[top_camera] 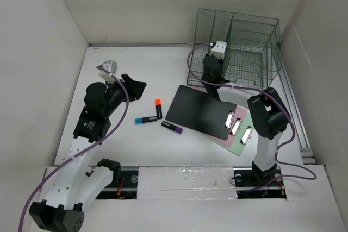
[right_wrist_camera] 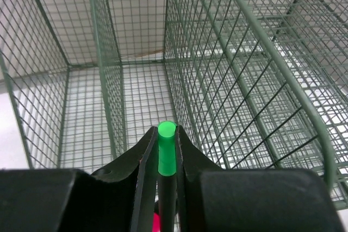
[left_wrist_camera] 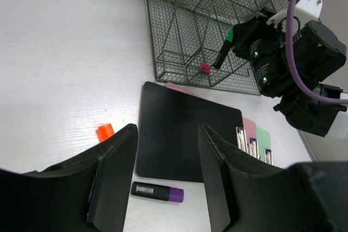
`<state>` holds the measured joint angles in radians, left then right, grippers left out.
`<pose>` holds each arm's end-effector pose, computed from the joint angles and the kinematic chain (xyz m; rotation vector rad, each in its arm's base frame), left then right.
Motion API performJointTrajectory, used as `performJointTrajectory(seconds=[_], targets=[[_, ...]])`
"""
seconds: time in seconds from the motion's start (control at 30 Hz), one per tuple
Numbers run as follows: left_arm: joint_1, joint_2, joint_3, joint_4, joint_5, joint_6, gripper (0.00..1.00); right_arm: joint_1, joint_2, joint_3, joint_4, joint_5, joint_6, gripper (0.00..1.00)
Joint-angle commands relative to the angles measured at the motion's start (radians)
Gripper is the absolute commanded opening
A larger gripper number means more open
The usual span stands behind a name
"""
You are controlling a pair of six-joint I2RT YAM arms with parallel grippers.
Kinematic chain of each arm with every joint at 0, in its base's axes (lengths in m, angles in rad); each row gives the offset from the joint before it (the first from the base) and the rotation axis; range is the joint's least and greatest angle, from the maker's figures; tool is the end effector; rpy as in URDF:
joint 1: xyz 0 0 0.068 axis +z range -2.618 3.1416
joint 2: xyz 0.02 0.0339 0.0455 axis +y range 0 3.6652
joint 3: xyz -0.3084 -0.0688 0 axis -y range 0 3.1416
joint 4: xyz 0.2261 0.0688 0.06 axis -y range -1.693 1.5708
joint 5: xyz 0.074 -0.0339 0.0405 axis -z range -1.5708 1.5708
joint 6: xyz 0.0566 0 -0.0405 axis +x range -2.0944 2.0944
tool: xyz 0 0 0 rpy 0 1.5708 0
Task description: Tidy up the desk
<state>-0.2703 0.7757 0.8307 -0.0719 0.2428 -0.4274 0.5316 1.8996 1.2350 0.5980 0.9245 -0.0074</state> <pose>0.1421 -0.0535 0.3996 0.0668 1.6348 -0.7323 0.4043 0.1853 0.3060 0.2691 1.5997 -0.3512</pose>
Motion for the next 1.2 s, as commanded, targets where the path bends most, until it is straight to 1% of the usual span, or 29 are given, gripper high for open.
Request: performJointTrajectory(seconds=[0.0, 0.27, 0.4, 0.43, 0.47, 0.5, 0.6, 0.7, 0.9, 0.93, 1.17], targets=[[0.005, -0.007, -0.004, 0.034, 0.004, 0.004, 0.44, -0.016, 0.027, 0.034, 0.034, 0.059, -0.046, 0.0], [0.005, -0.004, -0.002, 0.035, 0.004, 0.004, 0.44, 0.002, 0.024, 0.026, 0.023, 0.089, -0.06, 0.0], [0.005, -0.004, -0.001, 0.034, 0.007, 0.004, 0.44, 0.011, -0.002, 0.004, -0.03, 0.099, -0.019, 0.0], [0.005, -0.004, -0.001, 0.034, 0.007, 0.004, 0.44, 0.022, -0.014, -0.003, -0.055, 0.103, 0.006, 0.04], [0.005, -0.006, -0.004, 0.035, 0.009, 0.004, 0.44, 0.022, -0.02, -0.009, -0.063, 0.103, 0.004, 0.06], [0.005, -0.006, -0.004, 0.034, 0.01, 0.004, 0.44, 0.022, -0.027, -0.015, -0.069, 0.102, 0.036, 0.07], [0.005, -0.007, -0.004, 0.035, 0.013, 0.003, 0.44, 0.033, -0.05, -0.032, -0.092, 0.108, 0.056, 0.08], [0.005, -0.012, -0.005, 0.037, 0.015, 0.001, 0.44, 0.042, -0.071, -0.042, -0.136, 0.112, 0.089, 0.1], [0.005, -0.015, -0.007, 0.04, 0.018, -0.001, 0.44, 0.073, -0.122, -0.062, -0.25, 0.094, 0.202, 0.16], [0.005, -0.016, -0.007, 0.038, 0.021, -0.001, 0.44, 0.073, -0.128, -0.06, -0.291, 0.082, 0.217, 0.17], [0.005, -0.018, -0.008, 0.04, 0.021, -0.001, 0.44, 0.082, -0.169, -0.052, -0.441, 0.008, 0.337, 0.19]])
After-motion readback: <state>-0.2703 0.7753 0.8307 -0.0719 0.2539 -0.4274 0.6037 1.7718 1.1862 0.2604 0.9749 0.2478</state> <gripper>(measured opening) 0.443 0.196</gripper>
